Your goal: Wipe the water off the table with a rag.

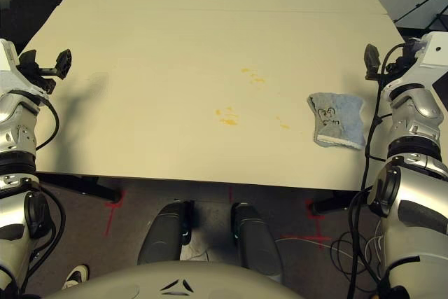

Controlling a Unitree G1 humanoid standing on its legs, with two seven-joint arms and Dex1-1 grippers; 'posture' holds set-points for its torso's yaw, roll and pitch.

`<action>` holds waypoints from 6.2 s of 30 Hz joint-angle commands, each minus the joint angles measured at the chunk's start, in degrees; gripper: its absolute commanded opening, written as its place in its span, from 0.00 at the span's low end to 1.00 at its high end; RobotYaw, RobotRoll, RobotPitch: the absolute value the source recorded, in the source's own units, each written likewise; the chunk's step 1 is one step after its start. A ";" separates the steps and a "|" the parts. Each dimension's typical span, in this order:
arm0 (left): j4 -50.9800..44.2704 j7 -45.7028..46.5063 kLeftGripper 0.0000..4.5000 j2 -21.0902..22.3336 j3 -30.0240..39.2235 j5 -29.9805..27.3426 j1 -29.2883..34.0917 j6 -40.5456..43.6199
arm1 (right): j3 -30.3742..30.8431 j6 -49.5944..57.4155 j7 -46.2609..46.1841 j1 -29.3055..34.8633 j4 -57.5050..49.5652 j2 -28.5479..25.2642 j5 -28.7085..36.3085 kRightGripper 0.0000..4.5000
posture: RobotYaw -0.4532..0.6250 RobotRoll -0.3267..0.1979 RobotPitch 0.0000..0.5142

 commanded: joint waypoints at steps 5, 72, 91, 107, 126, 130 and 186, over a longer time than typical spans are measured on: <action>2.11 -2.36 1.00 -0.28 -1.17 0.76 -1.53 -1.16 | -0.44 -0.68 -0.26 1.13 -0.45 -0.08 0.44 0.99 | 0.60 0.62 0.24; -31.39 -37.12 1.00 3.62 -11.50 -6.28 17.63 17.24 | 6.61 35.97 26.14 12.17 -24.71 -10.66 4.47 0.99 | 0.51 0.62 0.28; -41.19 -42.29 1.00 6.81 -11.77 -8.88 23.18 17.53 | 14.79 53.29 32.69 16.57 -33.69 -8.74 3.68 0.99 | 0.59 0.62 0.31; -34.59 -46.07 1.00 6.76 -15.75 -1.93 25.08 -0.23 | 16.82 57.81 33.95 19.21 -37.94 -6.41 4.61 0.72 | 0.60 0.62 0.33; -32.01 -44.95 1.00 5.34 -17.25 -1.19 24.70 -3.80 | 16.77 66.38 36.29 19.09 -47.00 -8.70 11.35 0.00 | 0.60 0.62 0.33; -32.08 -44.86 1.00 5.43 -17.12 -1.14 24.71 -3.84 | 19.66 66.20 33.23 19.63 -49.53 -3.50 10.89 0.00 | 0.61 0.62 0.34; -34.43 -41.63 1.00 5.38 -16.84 -0.89 26.91 -3.60 | 39.22 66.89 17.84 9.03 -53.81 32.54 4.45 0.00 | 0.68 0.62 0.36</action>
